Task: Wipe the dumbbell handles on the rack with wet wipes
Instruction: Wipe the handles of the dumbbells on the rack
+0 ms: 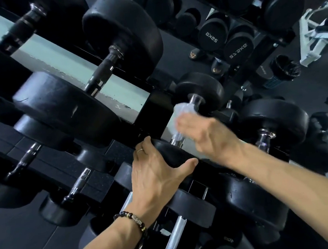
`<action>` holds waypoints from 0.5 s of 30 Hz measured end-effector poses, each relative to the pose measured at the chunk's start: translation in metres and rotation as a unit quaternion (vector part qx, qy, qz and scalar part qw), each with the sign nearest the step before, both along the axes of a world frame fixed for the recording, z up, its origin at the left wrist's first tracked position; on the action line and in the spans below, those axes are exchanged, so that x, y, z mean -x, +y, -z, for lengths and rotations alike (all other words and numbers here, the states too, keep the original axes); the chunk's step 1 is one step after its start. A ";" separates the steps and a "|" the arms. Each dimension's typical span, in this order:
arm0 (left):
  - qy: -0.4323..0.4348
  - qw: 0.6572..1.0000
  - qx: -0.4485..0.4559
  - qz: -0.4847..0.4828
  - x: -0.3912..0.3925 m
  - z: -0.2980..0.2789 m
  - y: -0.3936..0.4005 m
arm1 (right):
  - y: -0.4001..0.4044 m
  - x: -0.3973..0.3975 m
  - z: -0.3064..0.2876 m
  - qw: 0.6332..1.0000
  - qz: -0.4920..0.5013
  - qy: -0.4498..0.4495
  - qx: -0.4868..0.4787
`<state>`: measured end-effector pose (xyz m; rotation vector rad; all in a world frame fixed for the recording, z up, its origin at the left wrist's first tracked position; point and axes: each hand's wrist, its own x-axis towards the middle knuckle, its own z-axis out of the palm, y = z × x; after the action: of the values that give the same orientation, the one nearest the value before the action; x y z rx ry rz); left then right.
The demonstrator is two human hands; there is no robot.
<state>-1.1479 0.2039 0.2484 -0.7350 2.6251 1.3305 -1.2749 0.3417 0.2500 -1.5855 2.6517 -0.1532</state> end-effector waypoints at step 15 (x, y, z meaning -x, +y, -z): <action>-0.011 1.000 0.017 0.024 0.002 -0.001 -0.009 | 0.000 0.033 -0.014 0.998 -0.055 0.015 -0.028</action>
<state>-1.1498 0.1952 0.2492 -0.6808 2.6370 1.2621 -1.3081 0.3421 0.2641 -1.7253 2.5573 -0.0511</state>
